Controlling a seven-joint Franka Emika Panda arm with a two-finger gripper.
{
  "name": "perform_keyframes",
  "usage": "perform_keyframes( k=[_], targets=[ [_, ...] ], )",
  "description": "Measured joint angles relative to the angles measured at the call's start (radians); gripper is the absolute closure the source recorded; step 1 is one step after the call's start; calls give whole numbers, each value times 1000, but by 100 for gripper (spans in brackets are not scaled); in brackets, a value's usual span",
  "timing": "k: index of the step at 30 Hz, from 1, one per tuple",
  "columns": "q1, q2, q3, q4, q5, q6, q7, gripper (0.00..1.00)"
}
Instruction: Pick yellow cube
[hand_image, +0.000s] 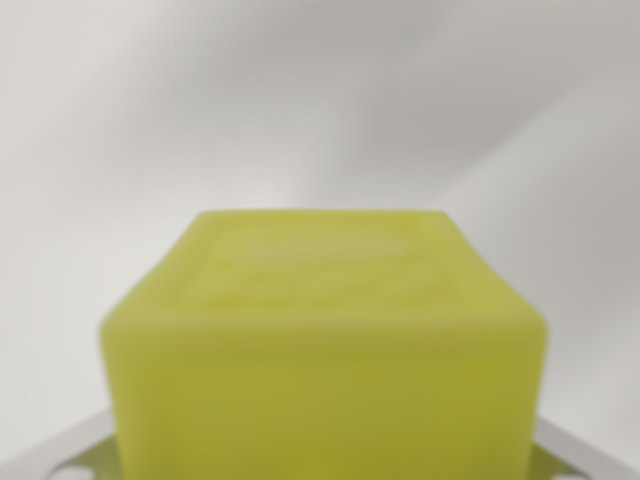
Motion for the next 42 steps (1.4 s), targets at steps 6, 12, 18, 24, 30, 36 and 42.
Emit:
perform_keyframes(
  k=[6, 12, 18, 24, 30, 36, 42],
  targets=[
    [0, -29, 0, 1, 0, -30, 0, 100],
    [0, -58, 0, 3, -1, -61, 0, 100],
    [0, -85, 0, 7, -1, -93, 1, 100],
    [0, -111, 0, 13, -1, -125, 1, 100],
    [0, -136, 0, 21, -1, -158, 1, 100],
    [0, -159, 0, 31, -1, -191, 1, 100],
    [0, -182, 0, 42, -2, -225, 1, 100]
  ],
)
